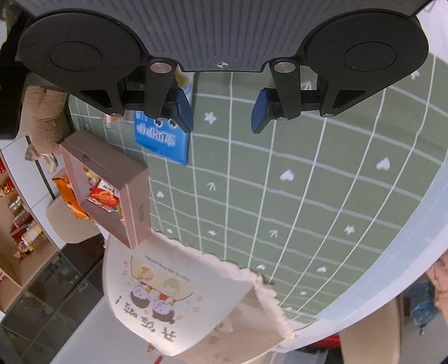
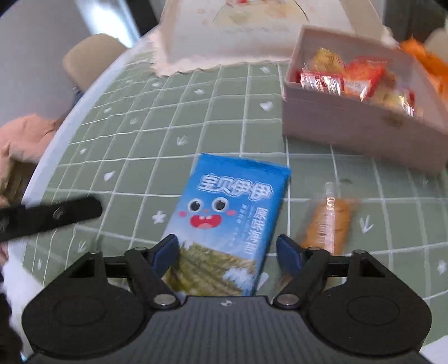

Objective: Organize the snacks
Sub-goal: 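Grasp the blue seaweed pack with the right tool, then grasp the long clear stick pack with the left tool while the right holds the seaweed pack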

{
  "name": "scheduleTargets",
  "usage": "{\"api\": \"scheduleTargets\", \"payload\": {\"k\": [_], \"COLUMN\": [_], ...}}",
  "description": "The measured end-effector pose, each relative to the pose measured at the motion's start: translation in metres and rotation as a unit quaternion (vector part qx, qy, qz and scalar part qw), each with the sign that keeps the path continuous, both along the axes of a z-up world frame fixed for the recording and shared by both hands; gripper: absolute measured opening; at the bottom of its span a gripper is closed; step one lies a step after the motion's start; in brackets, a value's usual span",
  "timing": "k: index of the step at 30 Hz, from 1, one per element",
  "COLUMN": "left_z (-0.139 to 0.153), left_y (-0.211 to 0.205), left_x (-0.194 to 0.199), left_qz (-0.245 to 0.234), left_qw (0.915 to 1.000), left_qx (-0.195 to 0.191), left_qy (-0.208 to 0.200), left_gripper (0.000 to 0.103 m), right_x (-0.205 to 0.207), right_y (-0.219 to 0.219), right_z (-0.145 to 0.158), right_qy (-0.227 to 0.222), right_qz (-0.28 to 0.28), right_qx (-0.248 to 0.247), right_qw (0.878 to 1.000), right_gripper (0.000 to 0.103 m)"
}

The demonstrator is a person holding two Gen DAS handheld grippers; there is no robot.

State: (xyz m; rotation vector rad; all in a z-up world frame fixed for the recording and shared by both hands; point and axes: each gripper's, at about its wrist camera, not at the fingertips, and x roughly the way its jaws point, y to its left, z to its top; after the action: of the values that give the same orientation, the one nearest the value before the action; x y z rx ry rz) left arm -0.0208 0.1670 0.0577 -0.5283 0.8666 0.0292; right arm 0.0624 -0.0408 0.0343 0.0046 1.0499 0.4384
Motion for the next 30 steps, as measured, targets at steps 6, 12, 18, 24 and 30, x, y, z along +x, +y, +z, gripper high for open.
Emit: {"api": "scheduleTargets", "payload": {"k": [6, 12, 18, 24, 30], "left_z": [-0.002, 0.004, 0.004, 0.007, 0.010], "left_y": [0.001, 0.003, -0.007, -0.048, -0.118], "left_x": [-0.008, -0.008, 0.000, 0.014, 0.028], "left_qz": [0.013, 0.020, 0.002, -0.082, -0.196], "left_qw": [0.9998, 0.9995, 0.9998, 0.9965, 0.9799], "left_qx": [0.013, 0.024, 0.022, 0.018, 0.034], "left_qy": [0.006, -0.001, 0.001, -0.001, -0.003], "left_gripper": [0.051, 0.051, 0.051, 0.050, 0.051], "right_x": [-0.008, -0.020, -0.037, -0.051, -0.054], "right_y": [0.032, 0.042, 0.006, -0.070, -0.125], "right_z": [-0.008, -0.005, 0.030, 0.056, 0.027], "right_qy": [-0.031, -0.054, -0.099, -0.175, -0.125], "right_qz": [0.030, 0.085, 0.097, -0.007, -0.069], "right_qx": [-0.048, -0.075, -0.022, -0.050, -0.101], "right_qw": [0.998, 0.992, 0.990, 0.983, 0.985], "right_gripper": [0.098, 0.086, 0.080, 0.080, 0.081]}}
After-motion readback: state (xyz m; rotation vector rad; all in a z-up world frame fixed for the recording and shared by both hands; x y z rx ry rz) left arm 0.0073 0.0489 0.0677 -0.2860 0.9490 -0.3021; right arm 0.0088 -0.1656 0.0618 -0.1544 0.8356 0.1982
